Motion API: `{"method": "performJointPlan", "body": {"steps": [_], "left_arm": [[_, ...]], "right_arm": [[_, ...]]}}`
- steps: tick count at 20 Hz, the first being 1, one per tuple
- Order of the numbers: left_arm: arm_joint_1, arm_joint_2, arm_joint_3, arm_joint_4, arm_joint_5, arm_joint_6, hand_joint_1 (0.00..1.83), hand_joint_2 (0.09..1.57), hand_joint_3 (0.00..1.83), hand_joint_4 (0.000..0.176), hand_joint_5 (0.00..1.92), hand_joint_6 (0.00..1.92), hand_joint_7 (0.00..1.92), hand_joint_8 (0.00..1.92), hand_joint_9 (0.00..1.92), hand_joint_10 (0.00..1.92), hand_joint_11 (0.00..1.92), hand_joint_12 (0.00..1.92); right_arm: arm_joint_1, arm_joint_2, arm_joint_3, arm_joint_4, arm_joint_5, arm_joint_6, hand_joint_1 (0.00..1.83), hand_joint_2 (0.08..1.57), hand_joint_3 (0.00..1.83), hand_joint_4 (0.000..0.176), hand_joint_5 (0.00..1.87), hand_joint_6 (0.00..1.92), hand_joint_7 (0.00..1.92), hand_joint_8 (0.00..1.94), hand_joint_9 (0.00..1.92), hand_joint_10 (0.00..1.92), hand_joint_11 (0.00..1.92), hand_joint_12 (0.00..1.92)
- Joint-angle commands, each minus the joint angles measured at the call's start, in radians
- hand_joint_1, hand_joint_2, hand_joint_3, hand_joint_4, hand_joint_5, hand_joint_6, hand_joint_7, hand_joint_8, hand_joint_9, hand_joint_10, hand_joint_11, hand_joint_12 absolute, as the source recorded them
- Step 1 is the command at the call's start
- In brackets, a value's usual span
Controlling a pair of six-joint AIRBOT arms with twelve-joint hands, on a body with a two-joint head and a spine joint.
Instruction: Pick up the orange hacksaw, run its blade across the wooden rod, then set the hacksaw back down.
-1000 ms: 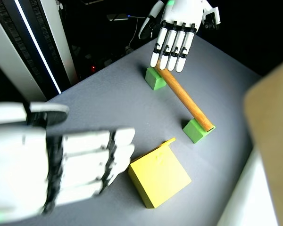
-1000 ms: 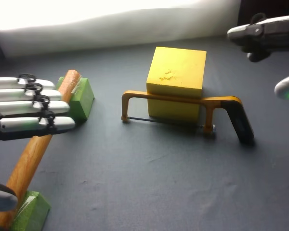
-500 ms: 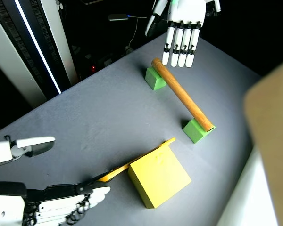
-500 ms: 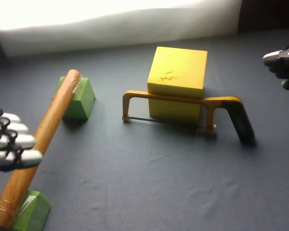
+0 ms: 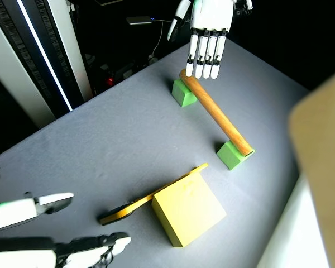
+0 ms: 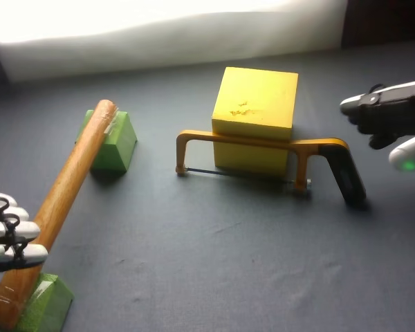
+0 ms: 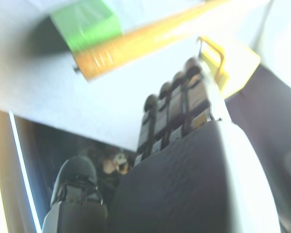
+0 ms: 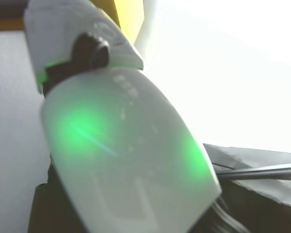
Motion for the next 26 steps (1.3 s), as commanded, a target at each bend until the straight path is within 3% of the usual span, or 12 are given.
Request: {"method": "performJointPlan", "body": {"steps": [1, 8, 10, 11, 13, 17, 22, 26], "left_arm": [[-0.001, -0.001, 0.012, -0.033, -0.024, -0.003, 0.0, 1.2, 0.0, 0.0, 0.05, 0.0, 0.02, 0.0, 0.0, 0.0, 0.0, 0.11], [0.019, -0.035, 0.013, -0.033, 0.037, -0.018, 0.0, 1.21, 0.0, 0.0, 0.04, 0.0, 0.02, 0.0, 0.01, 0.0, 0.01, 0.1], [0.025, -0.037, 0.013, -0.033, 0.051, -0.019, 0.0, 1.21, 0.0, 0.0, 0.02, 0.0, 0.01, 0.0, 0.0, 0.0, 0.0, 0.1], [0.026, -0.038, 0.013, -0.033, 0.053, -0.021, 0.0, 1.21, 0.0, 0.0, 0.02, 0.0, 0.01, 0.0, 0.0, 0.0, 0.0, 0.1], [0.028, -0.039, 0.012, -0.033, 0.053, -0.021, 0.0, 1.21, 0.0, 0.0, 0.03, 0.0, 0.03, 0.0, 0.02, 0.0, 0.0, 0.13], [0.029, -0.04, 0.01, -0.033, 0.051, -0.022, 0.0, 1.21, 0.0, 0.0, 0.05, 0.0, 0.04, 0.0, 0.02, 0.0, 0.0, 0.16], [0.028, -0.041, 0.014, -0.033, 0.038, -0.022, 0.0, 1.21, 0.0, 0.0, 0.04, 0.0, 0.05, 0.0, 0.01, 0.0, 0.0, 0.13], [0.028, -0.041, 0.011, -0.033, 0.033, -0.022, 0.0, 1.21, 0.0, 0.0, 0.03, 0.0, 0.04, 0.0, 0.03, 0.0, 0.0, 0.18]], "right_arm": [[-0.004, 0.004, 0.004, 0.06, 0.024, 0.012, 1.15, 1.13, 0.0, 0.0, 0.14, 0.0, 0.09, 0.0, 0.12, 0.0, 0.0, 0.68], [-0.018, -0.058, 0.022, 0.06, -0.027, -0.009, 1.14, 1.16, 0.0, 0.0, 0.13, 0.01, 0.1, 0.01, 0.12, 0.01, 0.0, 0.65], [-0.016, -0.068, 0.029, 0.061, -0.04, -0.012, 1.14, 1.13, 0.0, 0.0, 0.17, 0.01, 0.13, 0.01, 0.15, 0.01, 0.0, 0.71], [-0.017, -0.076, 0.037, 0.082, -0.046, -0.024, 1.14, 1.12, 0.0, 0.0, 0.17, 0.01, 0.12, 0.0, 0.14, 0.0, 0.0, 0.7], [-0.037, -0.093, 0.044, 0.233, -0.062, -0.146, 1.14, 1.1, 0.0, 0.0, 0.15, 0.0, 0.12, 0.0, 0.15, 0.0, 0.0, 0.74], [-0.052, -0.143, 0.091, 0.288, -0.012, -0.169, 1.11, 1.11, 0.0, 0.0, 0.13, 0.0, 0.1, 0.0, 0.13, 0.0, 0.0, 0.7], [-0.077, -0.194, 0.104, 0.492, 0.012, -0.331, 1.13, 1.13, 0.0, 0.0, 0.15, 0.0, 0.12, 0.0, 0.16, 0.01, 0.0, 0.77], [-0.079, -0.222, 0.104, 0.535, 0.018, -0.368, 1.15, 1.11, 0.0, 0.0, 0.13, 0.0, 0.1, 0.0, 0.14, 0.0, 0.0, 0.74]]}}
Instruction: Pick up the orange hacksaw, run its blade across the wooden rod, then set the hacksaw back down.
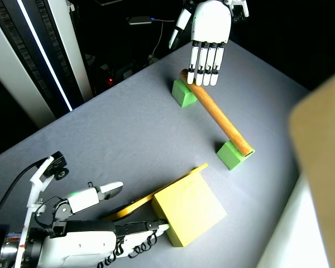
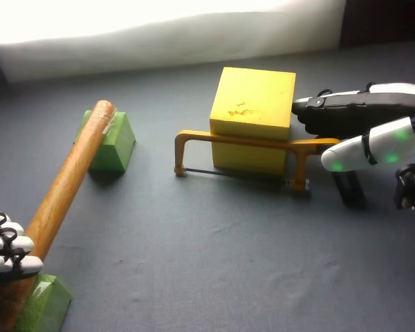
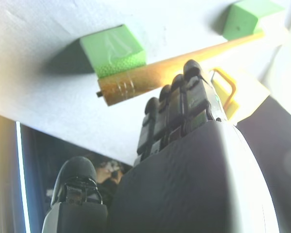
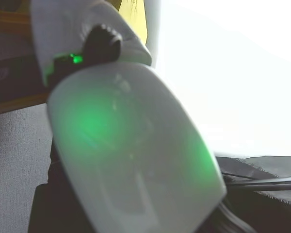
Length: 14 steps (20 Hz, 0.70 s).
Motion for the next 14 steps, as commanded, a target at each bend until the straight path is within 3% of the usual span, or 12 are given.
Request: {"method": "performJointPlan", "body": {"steps": [1, 2, 7, 9, 14], "left_arm": [[-0.006, 0.001, 0.002, -0.028, -0.036, 0.0, 0.0, 1.22, 0.0, 0.0, 0.03, 0.0, 0.04, 0.0, 0.03, 0.0, 0.0, 0.18], [-0.006, 0.001, 0.001, -0.028, -0.036, 0.0, 0.0, 1.21, 0.0, 0.0, 0.02, 0.0, 0.03, 0.0, 0.02, 0.0, 0.0, 0.15], [-0.008, 0.0, 0.001, -0.028, -0.037, 0.0, 0.0, 1.21, 0.0, 0.0, 0.03, 0.0, 0.04, 0.0, 0.03, 0.0, 0.0, 0.18], [-0.01, -0.001, 0.004, -0.028, -0.037, 0.0, 0.0, 1.21, 0.0, 0.0, 0.01, 0.0, 0.03, 0.0, 0.01, 0.0, 0.0, 0.12], [-0.013, -0.002, 0.003, -0.028, -0.038, 0.0, 0.0, 1.21, 0.0, 0.0, 0.03, 0.0, 0.04, 0.0, 0.02, 0.0, 0.0, 0.14]], "right_arm": [[0.007, -0.009, 0.001, 0.051, 0.078, -0.005, 1.14, 1.1, 0.0, 0.0, 0.13, 0.0, 0.1, 0.0, 0.15, 0.0, 0.0, 0.73], [0.007, -0.012, 0.001, 0.058, 0.076, -0.014, 1.08, 1.14, 0.01, 0.0, 0.1, 0.0, 0.07, 0.0, 0.12, 0.0, 0.0, 0.68], [0.0, -0.038, -0.005, 0.144, 0.059, -0.105, 1.15, 1.1, 0.0, 0.0, 0.13, 0.0, 0.11, 0.0, 0.16, 0.0, 0.0, 0.8], [0.0, -0.045, -0.008, 0.148, 0.049, -0.109, 1.1, 1.09, 0.0, 0.0, 0.11, 0.0, 0.07, 0.0, 0.13, 0.0, 0.0, 0.71], [-0.003, -0.055, -0.041, 0.168, 0.021, -0.146, 1.13, 1.08, 0.0, 0.0, 0.15, 0.01, 0.12, 0.01, 0.17, 0.01, 0.0, 0.8]]}}
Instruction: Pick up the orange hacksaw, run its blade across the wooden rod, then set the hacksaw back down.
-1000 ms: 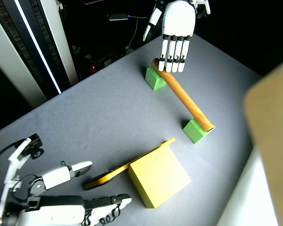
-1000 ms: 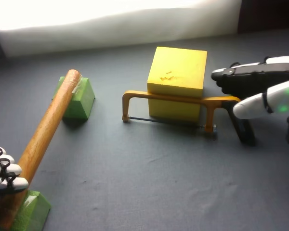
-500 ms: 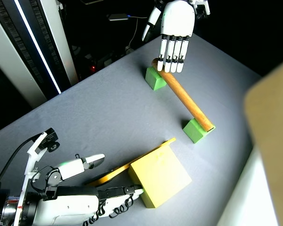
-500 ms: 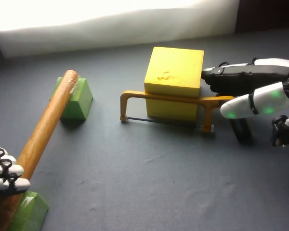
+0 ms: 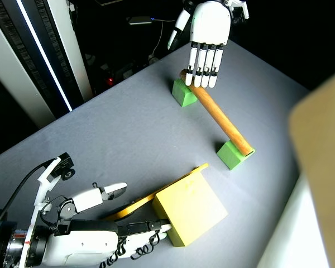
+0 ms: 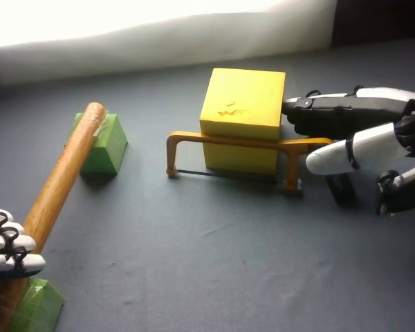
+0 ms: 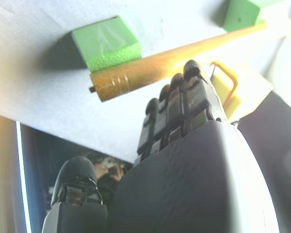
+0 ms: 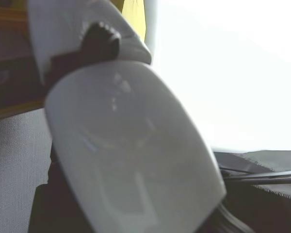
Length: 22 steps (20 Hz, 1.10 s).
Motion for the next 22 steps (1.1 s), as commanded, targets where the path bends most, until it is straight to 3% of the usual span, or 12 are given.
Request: {"method": "performJointPlan", "body": {"steps": [1, 3, 5, 6, 8, 9, 10, 11, 12, 19, 22], "left_arm": [[-0.01, -0.001, 0.002, -0.028, -0.035, 0.0, 0.0, 1.21, 0.0, 0.0, 0.02, 0.0, 0.03, 0.0, 0.02, 0.0, 0.0, 0.14], [-0.011, -0.001, 0.002, -0.028, -0.035, 0.0, 0.0, 1.21, 0.0, 0.0, 0.02, 0.0, 0.03, 0.0, 0.01, 0.0, 0.0, 0.15], [-0.011, -0.002, 0.002, -0.028, -0.035, 0.0, 0.0, 1.22, 0.0, 0.0, 0.02, 0.0, 0.02, 0.0, 0.0, 0.0, 0.0, 0.11], [-0.011, -0.002, 0.002, -0.028, -0.035, 0.0, 0.0, 1.22, 0.0, 0.0, 0.03, 0.0, 0.03, 0.0, 0.01, 0.0, 0.0, 0.11], [-0.013, -0.003, 0.002, -0.028, -0.035, 0.0, 0.0, 1.22, 0.0, 0.0, 0.03, 0.0, 0.03, 0.0, 0.01, 0.0, 0.0, 0.11], [-0.013, -0.003, 0.002, -0.028, -0.035, 0.0, 0.0, 1.22, 0.0, 0.0, 0.03, 0.0, 0.03, 0.0, 0.01, 0.0, 0.0, 0.13], [-0.014, -0.003, 0.002, -0.028, -0.035, 0.0, 0.0, 1.22, 0.0, 0.0, 0.03, 0.0, 0.03, 0.0, 0.01, 0.0, 0.0, 0.12], [-0.014, -0.003, 0.002, -0.028, -0.035, 0.0, 0.0, 1.22, 0.0, 0.0, 0.02, 0.0, 0.03, 0.0, 0.0, 0.0, 0.0, 0.09], [-0.014, -0.003, 0.001, -0.028, -0.035, 0.0, 0.0, 1.22, 0.0, 0.0, 0.02, 0.0, 0.03, 0.0, 0.0, 0.0, 0.0, 0.08], [-0.018, -0.005, -0.004, -0.028, -0.031, 0.0, 0.0, 1.22, 0.0, 0.0, 0.01, 0.0, 0.03, 0.0, 0.0, 0.0, 0.0, 0.07], [-0.018, -0.005, -0.004, -0.028, -0.031, 0.0, 0.0, 1.23, 0.0, 0.0, 0.04, 0.01, 0.04, 0.01, 0.01, 0.0, 0.02, 0.09]], "right_arm": [[0.004, -0.019, -0.018, 0.024, 0.053, 0.001, 1.13, 1.09, 0.0, 0.0, 0.15, 0.0, 0.11, 0.0, 0.16, 0.0, 0.0, 0.79], [0.004, -0.019, -0.033, 0.028, 0.048, -0.021, 1.2, 1.19, 0.01, 0.0, 0.24, 0.01, 0.22, 0.0, 0.27, 0.01, 0.01, 0.96], [0.002, -0.019, -0.037, 0.028, 0.05, -0.028, 1.27, 1.21, 0.0, 0.0, 0.34, 0.01, 0.32, 0.01, 0.38, 0.01, 0.08, 0.96], [0.0, -0.019, -0.037, 0.029, 0.052, -0.028, 1.31, 1.21, 0.0, 0.0, 0.49, 0.02, 0.54, 0.01, 0.56, 0.03, 0.15, 1.02], [0.0, -0.017, -0.037, 0.029, 0.054, -0.039, 1.33, 1.24, 0.0, 0.0, 0.67, 0.02, 0.77, 0.02, 0.77, 0.06, 0.32, 1.18], [0.0, -0.016, -0.038, 0.029, 0.058, -0.045, 1.45, 1.22, 0.0, 0.0, 0.63, 1.01, 0.79, 0.92, 0.77, 1.09, 0.58, 1.69], [0.0, -0.015, -0.04, 0.029, 0.058, -0.046, 1.47, 1.21, 0.0, 0.0, 0.67, 1.15, 0.81, 1.13, 0.78, 1.3, 0.59, 1.8], [0.001, -0.013, -0.042, 0.029, 0.058, -0.048, 1.39, 1.16, 0.0, 0.0, 0.81, 1.06, 0.91, 1.1, 0.85, 1.32, 0.63, 1.5], [0.002, -0.012, -0.045, 0.029, 0.058, -0.052, 1.37, 1.15, 0.0, 0.0, 0.85, 1.02, 0.93, 1.09, 0.86, 1.32, 0.66, 1.42], [0.012, -0.004, -0.05, 0.03, 0.076, -0.056, 1.37, 1.14, 0.0, 0.0, 0.83, 1.03, 0.98, 1.0, 0.88, 1.34, 0.68, 1.39], [0.004, 0.006, -0.056, 0.157, 0.154, -0.187, 1.37, 1.15, 0.0, 0.0, 0.83, 1.05, 0.97, 1.02, 0.86, 1.36, 0.65, 1.42]]}}
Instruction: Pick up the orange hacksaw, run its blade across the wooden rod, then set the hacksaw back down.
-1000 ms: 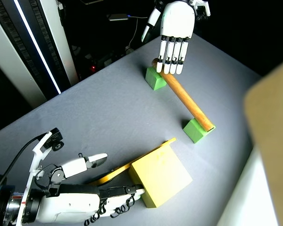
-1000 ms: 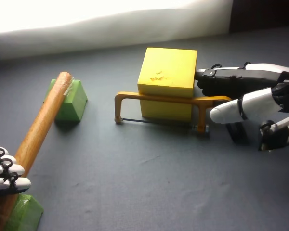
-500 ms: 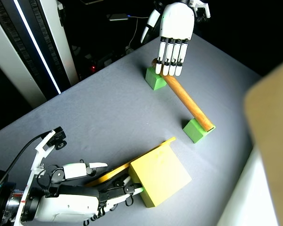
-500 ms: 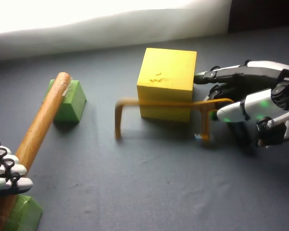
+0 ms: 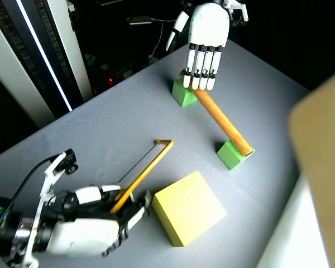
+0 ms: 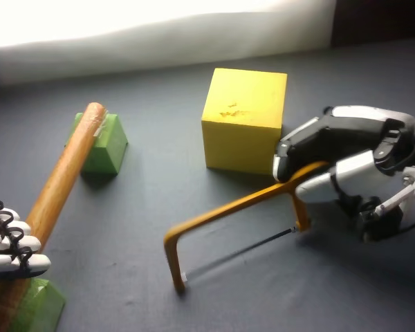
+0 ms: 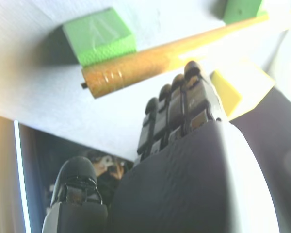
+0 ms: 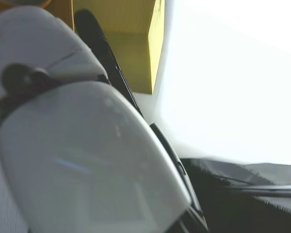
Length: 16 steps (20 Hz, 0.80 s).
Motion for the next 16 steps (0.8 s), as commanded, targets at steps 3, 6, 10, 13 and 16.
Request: {"method": "performJointPlan", "body": {"steps": [3, 6, 10, 13, 16], "left_arm": [[-0.011, 0.0, 0.002, -0.027, -0.031, 0.0, 0.0, 1.22, 0.0, 0.0, 0.02, 0.0, 0.03, 0.0, 0.0, 0.0, 0.0, 0.09], [-0.013, -0.001, 0.003, -0.027, -0.031, 0.0, 0.0, 1.22, 0.0, 0.0, 0.03, 0.0, 0.03, 0.0, 0.01, 0.0, 0.0, 0.14], [-0.015, -0.001, 0.007, -0.028, -0.031, 0.0, 0.0, 1.22, 0.0, 0.0, 0.03, 0.0, 0.02, 0.0, 0.0, 0.0, 0.0, 0.12], [-0.015, -0.002, 0.008, -0.028, -0.031, 0.0, 0.0, 1.22, 0.0, 0.0, 0.02, 0.0, 0.03, 0.0, 0.0, 0.0, 0.0, 0.09], [-0.016, -0.003, 0.009, -0.028, -0.031, 0.0, 0.0, 1.22, 0.0, 0.0, 0.03, 0.01, 0.03, 0.0, 0.0, 0.0, 0.0, 0.09]], "right_arm": [[0.002, 0.031, -0.002, 0.103, 0.204, -0.017, 1.37, 1.15, 0.0, 0.0, 0.81, 1.07, 0.95, 1.04, 0.86, 1.36, 0.67, 1.38], [0.007, 0.062, -0.026, 0.137, 0.267, -0.049, 1.37, 1.15, 0.0, 0.0, 0.81, 1.06, 0.96, 1.03, 0.85, 1.37, 0.63, 1.42], [0.007, 0.099, -0.077, 0.291, 0.362, -0.174, 1.36, 1.16, 0.0, 0.0, 0.78, 1.13, 0.93, 1.06, 0.85, 1.37, 0.63, 1.4], [0.02, 0.124, -0.128, 0.441, 0.404, -0.279, 1.36, 1.16, 0.0, 0.0, 0.79, 1.1, 0.93, 1.07, 0.86, 1.36, 0.66, 1.38], [0.023, 0.145, -0.205, 0.647, 0.449, -0.448, 1.36, 1.16, 0.0, 0.0, 0.77, 1.11, 0.93, 1.07, 0.86, 1.36, 0.67, 1.38]]}}
